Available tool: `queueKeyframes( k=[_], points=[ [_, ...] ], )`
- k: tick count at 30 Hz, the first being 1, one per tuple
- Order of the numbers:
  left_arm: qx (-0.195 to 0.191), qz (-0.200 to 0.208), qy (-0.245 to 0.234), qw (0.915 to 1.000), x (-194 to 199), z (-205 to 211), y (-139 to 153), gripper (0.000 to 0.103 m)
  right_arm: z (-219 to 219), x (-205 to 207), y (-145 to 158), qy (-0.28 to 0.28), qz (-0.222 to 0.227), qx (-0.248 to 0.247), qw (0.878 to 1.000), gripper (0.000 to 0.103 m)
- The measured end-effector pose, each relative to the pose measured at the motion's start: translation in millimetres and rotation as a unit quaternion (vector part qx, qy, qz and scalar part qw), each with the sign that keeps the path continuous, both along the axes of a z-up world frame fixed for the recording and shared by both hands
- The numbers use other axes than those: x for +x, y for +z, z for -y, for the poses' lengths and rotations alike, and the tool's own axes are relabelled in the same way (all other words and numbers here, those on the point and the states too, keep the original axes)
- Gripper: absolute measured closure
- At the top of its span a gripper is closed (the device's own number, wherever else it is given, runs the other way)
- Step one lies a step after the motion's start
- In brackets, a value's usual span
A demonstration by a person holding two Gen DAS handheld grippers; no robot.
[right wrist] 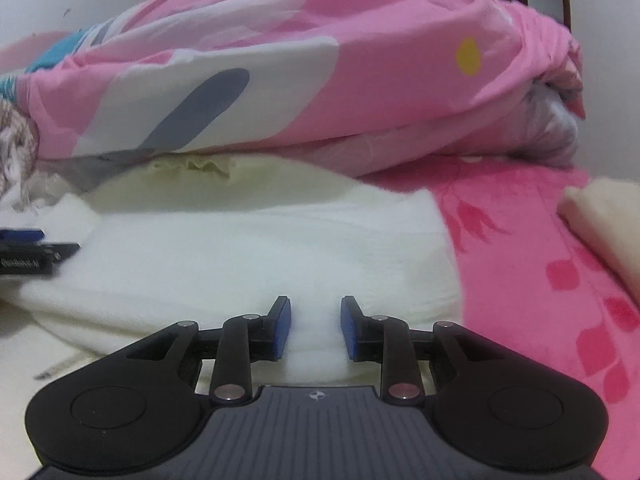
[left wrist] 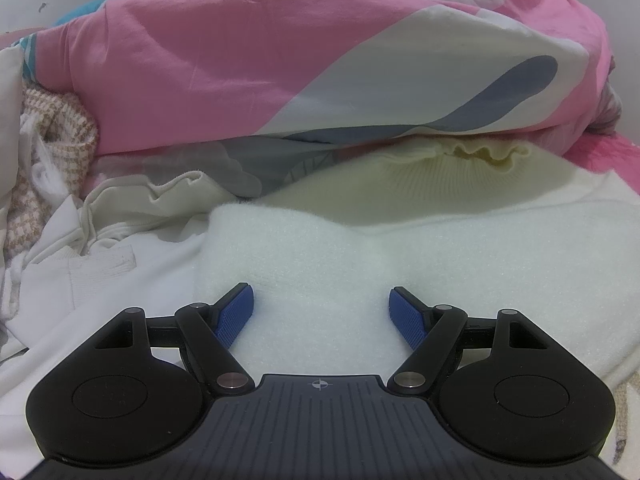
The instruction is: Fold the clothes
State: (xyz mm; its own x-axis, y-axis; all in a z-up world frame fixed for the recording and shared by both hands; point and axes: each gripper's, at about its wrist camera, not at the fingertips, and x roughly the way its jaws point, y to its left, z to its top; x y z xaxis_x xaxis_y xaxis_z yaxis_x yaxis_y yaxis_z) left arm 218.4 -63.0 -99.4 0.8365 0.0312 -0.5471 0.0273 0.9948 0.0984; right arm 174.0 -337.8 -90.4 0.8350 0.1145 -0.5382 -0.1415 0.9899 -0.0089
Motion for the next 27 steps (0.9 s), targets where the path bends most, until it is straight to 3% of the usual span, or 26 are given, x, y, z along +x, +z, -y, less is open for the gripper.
queueKeyframes(
  k=[5,12,15,17,19,20,24,27],
  points=[
    [0.015,0.009,0.005,0.9998,-5.8,4.2,12.0,0.027,8.1,1.6,-1.5,0.000,0.004,0.023,1.000,0.072],
    [0.009,0.028,-0.026,0.9992,-22.8,27.4,44.9,0.027,9.8,-0.6,-1.5,0.000,0.007,0.032,0.999,0.072],
    [0.022,0.012,-0.043,0.9988,-20.7,45.6,37.9,0.028,11.4,-0.8,-1.2,0.000,0.007,0.038,0.999,0.072],
    [0.034,-0.024,-0.058,0.9974,-16.4,57.7,22.3,0.027,13.1,-0.7,-1.2,0.001,0.007,0.044,0.999,0.072],
    [0.039,-0.026,-0.054,0.9974,-15.1,60.9,7.3,0.022,15.7,-0.6,-1.6,0.001,0.006,0.053,0.999,0.072],
    [0.029,-0.028,-0.049,0.9980,-13.8,57.4,7.0,0.018,17.4,-0.4,-1.9,0.002,0.005,0.059,0.998,0.072],
    [-0.013,-0.060,-0.037,0.9974,-6.4,40.5,15.8,0.017,22.2,-0.1,-2.2,0.003,0.004,0.077,0.997,0.072],
    [-0.009,-0.071,-0.030,0.9970,-13.0,31.1,27.7,0.017,22.8,-0.1,-1.9,0.003,0.003,0.080,0.997,0.072]
  ],
)
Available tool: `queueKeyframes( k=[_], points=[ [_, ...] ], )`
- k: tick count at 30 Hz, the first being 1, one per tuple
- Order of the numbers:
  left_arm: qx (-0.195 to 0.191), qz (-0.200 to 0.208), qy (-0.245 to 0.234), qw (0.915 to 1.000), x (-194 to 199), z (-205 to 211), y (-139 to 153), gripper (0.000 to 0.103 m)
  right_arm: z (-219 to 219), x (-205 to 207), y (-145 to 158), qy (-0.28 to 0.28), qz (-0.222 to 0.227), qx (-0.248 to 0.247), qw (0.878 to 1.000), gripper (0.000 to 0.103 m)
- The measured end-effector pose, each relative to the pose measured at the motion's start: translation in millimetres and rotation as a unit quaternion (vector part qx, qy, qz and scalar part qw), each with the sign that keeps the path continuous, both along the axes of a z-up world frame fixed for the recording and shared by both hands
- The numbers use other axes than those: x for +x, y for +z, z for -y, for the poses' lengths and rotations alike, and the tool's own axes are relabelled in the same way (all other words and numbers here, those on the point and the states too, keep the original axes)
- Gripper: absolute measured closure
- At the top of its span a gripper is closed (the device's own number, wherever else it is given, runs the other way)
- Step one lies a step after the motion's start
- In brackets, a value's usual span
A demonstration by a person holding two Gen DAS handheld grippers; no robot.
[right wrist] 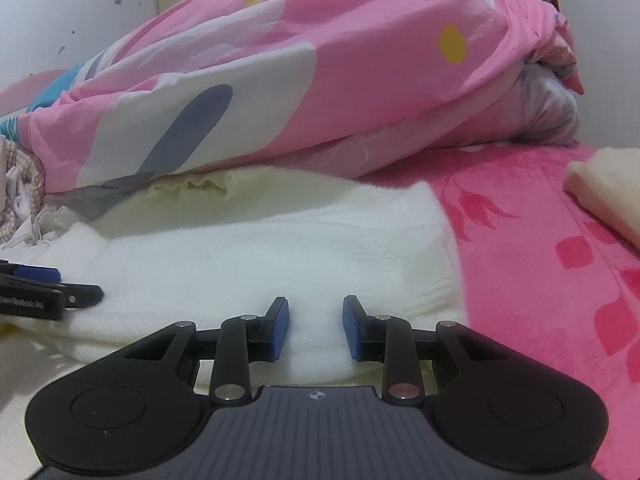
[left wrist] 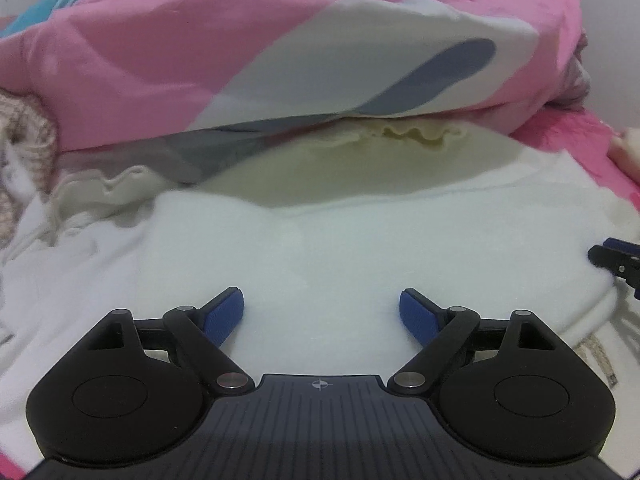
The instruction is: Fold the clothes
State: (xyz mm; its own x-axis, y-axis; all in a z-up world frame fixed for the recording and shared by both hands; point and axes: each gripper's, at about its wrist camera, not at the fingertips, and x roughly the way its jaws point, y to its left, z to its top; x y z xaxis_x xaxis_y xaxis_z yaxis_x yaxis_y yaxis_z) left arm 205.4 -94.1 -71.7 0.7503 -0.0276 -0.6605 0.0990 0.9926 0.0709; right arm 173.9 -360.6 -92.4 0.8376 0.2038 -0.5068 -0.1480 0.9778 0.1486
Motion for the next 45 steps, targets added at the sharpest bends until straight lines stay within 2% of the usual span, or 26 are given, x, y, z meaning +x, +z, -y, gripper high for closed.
queueKeyframes(
  k=[6,9,14,17,19,23,27,28,30,35,39,45],
  points=[
    [0.018,-0.015,-0.009,0.9997,-30.3,-40.6,41.4,0.017,1.9,-0.4,0.6,0.000,-0.001,0.010,1.000,0.072],
    [0.072,-0.010,-0.018,0.9972,-53.1,-70.1,74.8,0.016,2.2,-0.7,1.0,-0.001,-0.001,0.013,1.000,0.072],
    [0.186,0.001,0.017,0.9825,-93.1,-133.1,125.2,0.007,3.0,-0.5,1.2,0.000,-0.003,0.017,1.000,0.072],
    [0.207,0.016,0.042,0.9772,-117.3,-153.7,130.1,0.007,2.9,-0.4,1.2,0.000,-0.003,0.018,1.000,0.072],
    [0.184,0.032,0.042,0.9815,-132.5,-151.6,121.3,0.007,3.3,-0.4,1.3,0.000,-0.003,0.017,1.000,0.071],
    [0.071,0.061,-0.005,0.9956,-149.5,-112.9,82.2,0.007,3.2,-0.8,1.1,0.000,-0.002,0.017,1.000,0.072],
    [-0.032,0.072,-0.038,0.9962,-152.0,-62.1,36.0,0.007,3.8,-2.0,0.8,0.000,0.002,0.019,1.000,0.071],
    [-0.047,0.071,-0.043,0.9955,-151.3,-51.2,25.8,0.007,4.0,-2.1,0.8,0.000,0.002,0.020,1.000,0.071],
    [-0.059,0.067,-0.050,0.9948,-149.5,-32.8,7.5,0.011,4.1,-2.0,0.8,0.000,0.002,0.021,1.000,0.071],
    [-0.054,0.050,-0.062,0.9954,-145.5,-5.5,-29.1,0.011,3.4,-2.1,0.6,0.000,0.002,0.020,1.000,0.071],
    [-0.067,0.042,-0.053,0.9954,-143.1,-11.9,-31.4,0.006,2.2,-2.2,0.6,0.001,0.003,0.016,1.000,0.071],
    [-0.081,0.039,-0.052,0.9946,-144.7,-14.1,-33.0,0.004,-1.0,0.0,2.8,0.000,-0.008,0.005,1.000,0.071]
  ],
)
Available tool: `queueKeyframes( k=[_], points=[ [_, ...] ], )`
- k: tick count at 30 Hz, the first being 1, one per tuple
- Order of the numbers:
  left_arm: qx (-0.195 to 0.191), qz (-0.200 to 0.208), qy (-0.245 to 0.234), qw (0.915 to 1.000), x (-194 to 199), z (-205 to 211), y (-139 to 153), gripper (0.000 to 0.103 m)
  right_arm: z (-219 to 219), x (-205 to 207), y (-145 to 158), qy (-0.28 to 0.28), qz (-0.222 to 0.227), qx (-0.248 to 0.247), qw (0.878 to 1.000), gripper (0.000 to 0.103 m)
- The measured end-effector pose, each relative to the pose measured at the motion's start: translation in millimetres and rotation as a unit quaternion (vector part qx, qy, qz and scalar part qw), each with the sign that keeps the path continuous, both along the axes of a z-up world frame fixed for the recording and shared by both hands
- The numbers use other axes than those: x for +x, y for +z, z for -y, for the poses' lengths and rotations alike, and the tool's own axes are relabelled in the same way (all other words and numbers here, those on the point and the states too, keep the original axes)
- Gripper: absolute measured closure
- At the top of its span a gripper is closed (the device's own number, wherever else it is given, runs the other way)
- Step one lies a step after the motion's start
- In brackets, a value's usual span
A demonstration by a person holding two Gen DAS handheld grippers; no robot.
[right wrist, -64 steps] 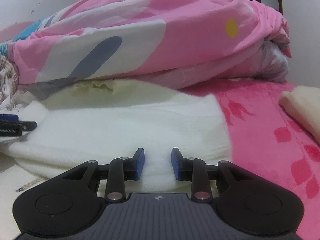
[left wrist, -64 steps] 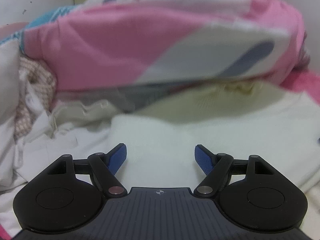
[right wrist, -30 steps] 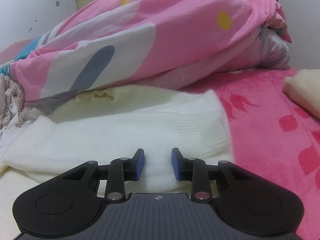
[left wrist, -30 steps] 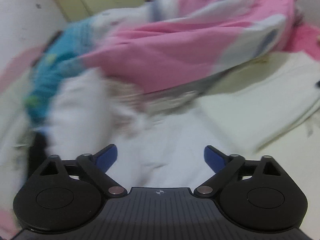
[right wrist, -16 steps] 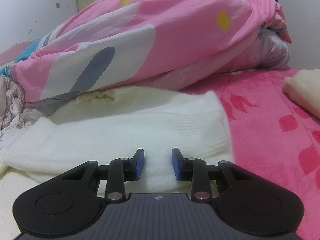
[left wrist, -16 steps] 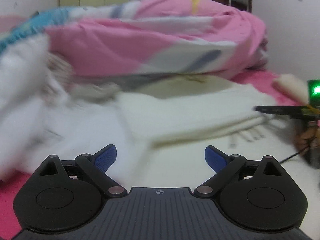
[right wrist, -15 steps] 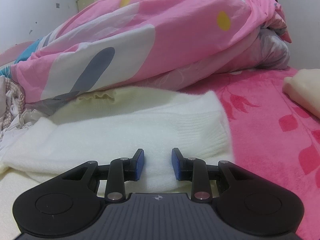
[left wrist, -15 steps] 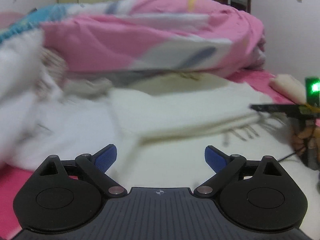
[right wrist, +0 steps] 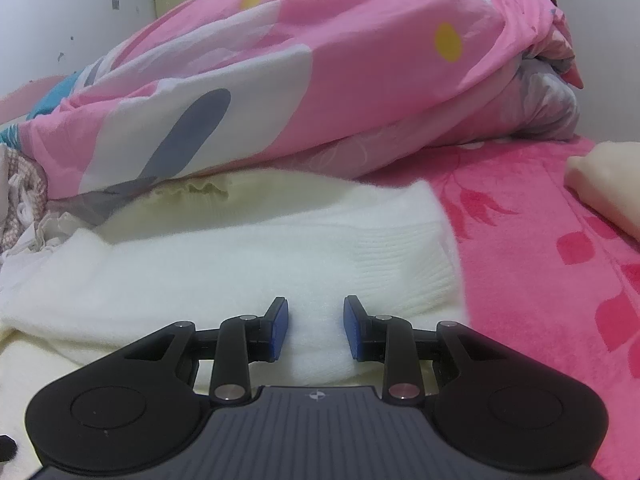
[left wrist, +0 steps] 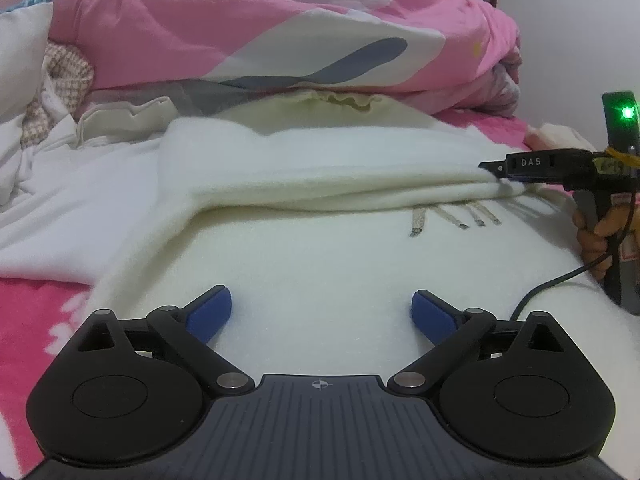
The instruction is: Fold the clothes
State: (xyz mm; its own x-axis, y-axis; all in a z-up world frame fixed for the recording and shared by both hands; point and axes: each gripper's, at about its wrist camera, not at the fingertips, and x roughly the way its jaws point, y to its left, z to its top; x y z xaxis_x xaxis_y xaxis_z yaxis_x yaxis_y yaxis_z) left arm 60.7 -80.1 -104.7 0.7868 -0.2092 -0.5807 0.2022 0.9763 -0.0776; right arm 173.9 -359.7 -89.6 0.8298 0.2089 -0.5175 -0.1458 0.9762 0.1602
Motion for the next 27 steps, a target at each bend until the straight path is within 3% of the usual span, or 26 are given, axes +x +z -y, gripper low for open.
queueKeyframes(
  k=[4,5,8,10,14,17,18,27],
  points=[
    [-0.009,-0.002,-0.005,0.9999,0.8,-2.7,-1.0,0.002,-3.0,-6.3,24.4,-0.007,-0.038,-0.021,0.999,0.065],
    [-0.011,-0.003,-0.006,0.9999,0.9,-3.0,-1.1,0.001,-3.2,-16.5,31.1,-0.008,-0.037,-0.021,0.999,0.060],
    [-0.013,-0.005,-0.008,0.9999,1.3,-3.1,-1.5,0.000,-1.9,-54.5,44.0,-0.001,-0.037,-0.015,0.999,0.057],
    [-0.014,-0.005,-0.008,0.9999,1.2,-2.8,-1.5,0.000,-3.7,-84.2,40.0,-0.001,-0.039,-0.028,0.999,0.054],
    [-0.012,-0.004,-0.008,0.9999,0.6,-2.2,-1.6,0.000,-11.8,-131.3,11.4,-0.005,-0.038,-0.089,0.995,0.025],
    [-0.010,-0.003,-0.008,0.9999,0.2,-1.8,-1.4,0.000,-10.4,-147.1,-2.5,-0.018,-0.003,-0.088,0.996,0.022],
    [-0.010,-0.002,-0.008,0.9999,0.0,-1.8,-1.4,0.000,-10.4,-147.0,-2.0,-0.026,-0.004,-0.086,0.996,0.015],
    [-0.006,0.002,-0.007,1.0000,-2.4,-1.1,-1.2,0.000,-7.3,-147.0,-1.8,-0.038,-0.016,-0.073,0.996,0.000]
  ],
)
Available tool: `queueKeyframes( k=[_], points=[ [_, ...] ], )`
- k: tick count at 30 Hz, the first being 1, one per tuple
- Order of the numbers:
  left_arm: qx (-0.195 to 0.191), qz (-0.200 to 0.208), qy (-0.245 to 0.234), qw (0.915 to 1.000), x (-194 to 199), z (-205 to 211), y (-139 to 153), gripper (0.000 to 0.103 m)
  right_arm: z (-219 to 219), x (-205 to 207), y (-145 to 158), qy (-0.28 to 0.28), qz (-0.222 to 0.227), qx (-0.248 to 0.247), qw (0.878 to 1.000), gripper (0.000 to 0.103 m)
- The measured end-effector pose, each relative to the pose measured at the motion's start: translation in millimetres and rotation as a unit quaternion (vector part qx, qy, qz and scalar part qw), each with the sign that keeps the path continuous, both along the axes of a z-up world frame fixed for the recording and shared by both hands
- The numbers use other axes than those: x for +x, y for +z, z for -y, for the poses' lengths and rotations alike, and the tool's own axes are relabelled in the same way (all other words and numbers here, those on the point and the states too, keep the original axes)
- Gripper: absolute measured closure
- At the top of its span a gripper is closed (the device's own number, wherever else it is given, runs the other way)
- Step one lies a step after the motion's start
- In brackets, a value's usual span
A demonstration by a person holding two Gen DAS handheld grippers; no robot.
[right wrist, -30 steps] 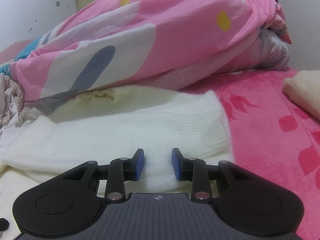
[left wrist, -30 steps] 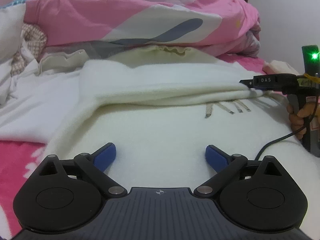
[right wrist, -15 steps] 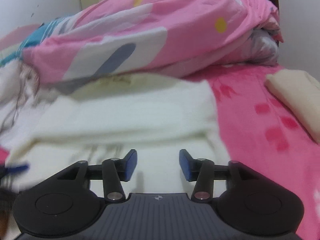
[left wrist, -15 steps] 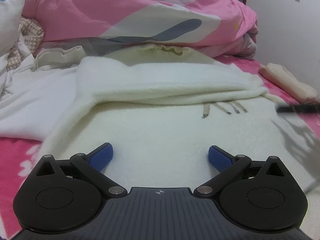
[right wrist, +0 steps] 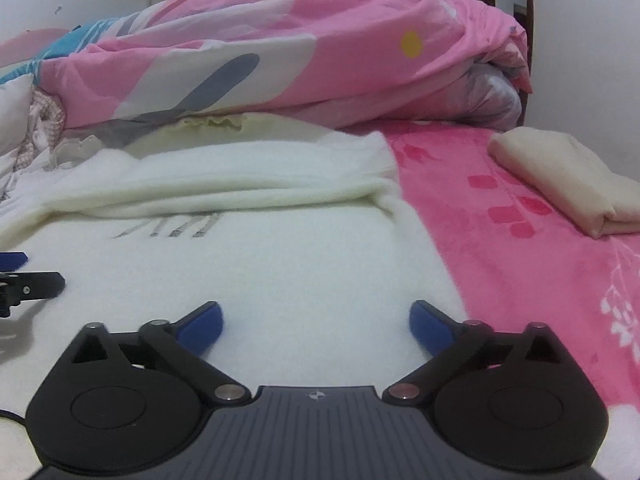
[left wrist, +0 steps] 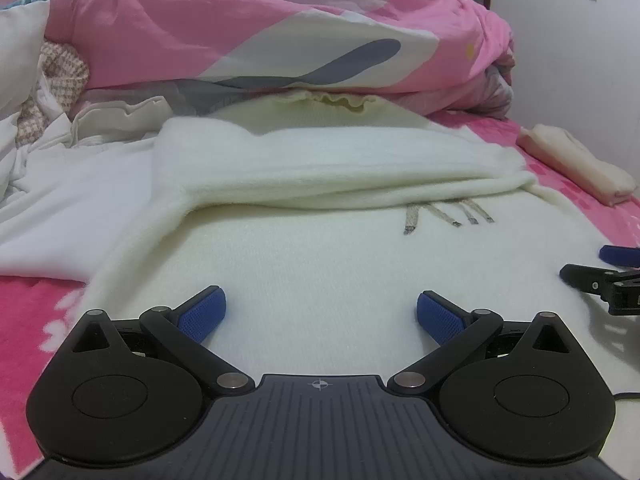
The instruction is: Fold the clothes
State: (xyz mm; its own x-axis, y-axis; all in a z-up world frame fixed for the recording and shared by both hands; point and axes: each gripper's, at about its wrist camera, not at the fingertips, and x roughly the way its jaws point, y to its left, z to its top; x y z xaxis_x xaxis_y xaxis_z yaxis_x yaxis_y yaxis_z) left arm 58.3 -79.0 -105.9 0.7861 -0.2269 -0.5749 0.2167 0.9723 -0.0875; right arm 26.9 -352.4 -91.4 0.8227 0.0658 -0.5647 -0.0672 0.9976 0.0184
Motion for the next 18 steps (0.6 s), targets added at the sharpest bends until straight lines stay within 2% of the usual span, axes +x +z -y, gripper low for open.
queueKeyframes(
  k=[18],
  points=[
    [0.009,0.003,0.005,0.9999,-2.6,1.4,0.7,0.000,5.4,-11.3,-1.9,0.007,0.021,0.028,0.999,0.000]
  ],
)
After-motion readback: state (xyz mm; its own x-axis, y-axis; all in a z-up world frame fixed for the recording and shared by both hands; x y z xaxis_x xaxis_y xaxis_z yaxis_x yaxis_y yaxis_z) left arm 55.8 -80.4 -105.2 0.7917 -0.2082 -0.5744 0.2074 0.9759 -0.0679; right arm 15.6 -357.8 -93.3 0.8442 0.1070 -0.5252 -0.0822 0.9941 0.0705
